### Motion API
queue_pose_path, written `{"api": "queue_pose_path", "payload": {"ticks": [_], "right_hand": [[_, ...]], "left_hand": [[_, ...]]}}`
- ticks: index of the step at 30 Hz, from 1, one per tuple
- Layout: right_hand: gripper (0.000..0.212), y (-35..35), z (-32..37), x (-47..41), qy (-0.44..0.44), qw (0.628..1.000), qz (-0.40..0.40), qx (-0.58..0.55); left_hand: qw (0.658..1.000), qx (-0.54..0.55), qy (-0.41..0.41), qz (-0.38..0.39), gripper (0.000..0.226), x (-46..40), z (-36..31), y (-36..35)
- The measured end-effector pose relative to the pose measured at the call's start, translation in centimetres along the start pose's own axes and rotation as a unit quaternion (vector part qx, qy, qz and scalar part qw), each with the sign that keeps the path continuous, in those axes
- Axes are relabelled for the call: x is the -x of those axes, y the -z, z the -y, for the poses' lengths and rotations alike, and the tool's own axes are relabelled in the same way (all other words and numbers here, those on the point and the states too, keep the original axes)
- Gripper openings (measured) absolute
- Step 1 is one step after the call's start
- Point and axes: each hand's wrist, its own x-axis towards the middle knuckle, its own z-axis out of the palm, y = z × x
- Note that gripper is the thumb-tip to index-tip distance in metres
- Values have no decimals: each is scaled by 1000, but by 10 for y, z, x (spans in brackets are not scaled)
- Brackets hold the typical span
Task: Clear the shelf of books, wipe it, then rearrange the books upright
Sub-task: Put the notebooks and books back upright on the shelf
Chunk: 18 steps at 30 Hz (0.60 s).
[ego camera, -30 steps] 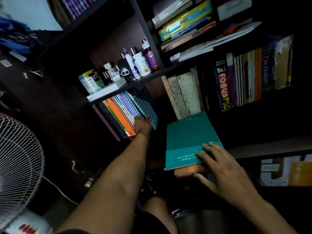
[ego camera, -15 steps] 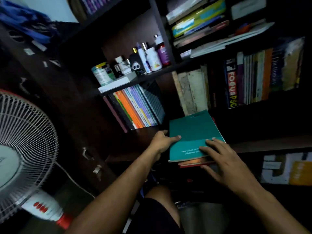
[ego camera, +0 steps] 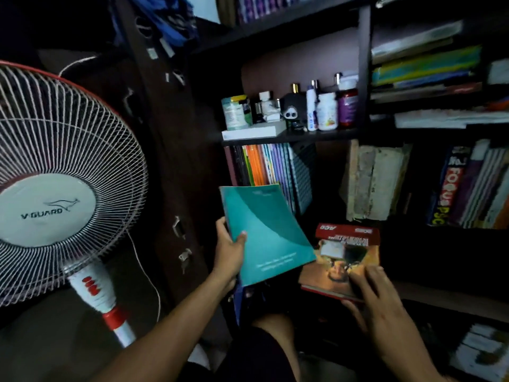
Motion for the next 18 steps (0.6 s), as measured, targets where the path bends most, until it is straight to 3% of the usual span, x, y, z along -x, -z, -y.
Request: {"api": "queue_pose_path", "payload": {"ticks": [2,4,8,11,12,15,18], "right_hand": [[71,-8,17,-12,32,999,23,16],[77,-12,38,-28,50,990,125,44],[80,-14,72,-72,44,964,248,86],[108,5,95,-112,54,939,310,139],[108,14,101,-127,62,932,320,157],[72,20,118,-186,123,919,312,206],[62,4,135,-234,196,904,292,244]], "left_hand": [[992,-104,-36,-63,44,-15,-2,20],[977,-172,-39,-119,55,-32,1,36],[972,-169,-34,-158,59,-61,-2,41],[980,-150,-5,-130,62,-80,7,39],[983,-135,10,-126,61,-86,12,38],[986,-114,5,-120,50,-95,22,37],[984,-107,-38,-137,47,-88,17,29]]}}
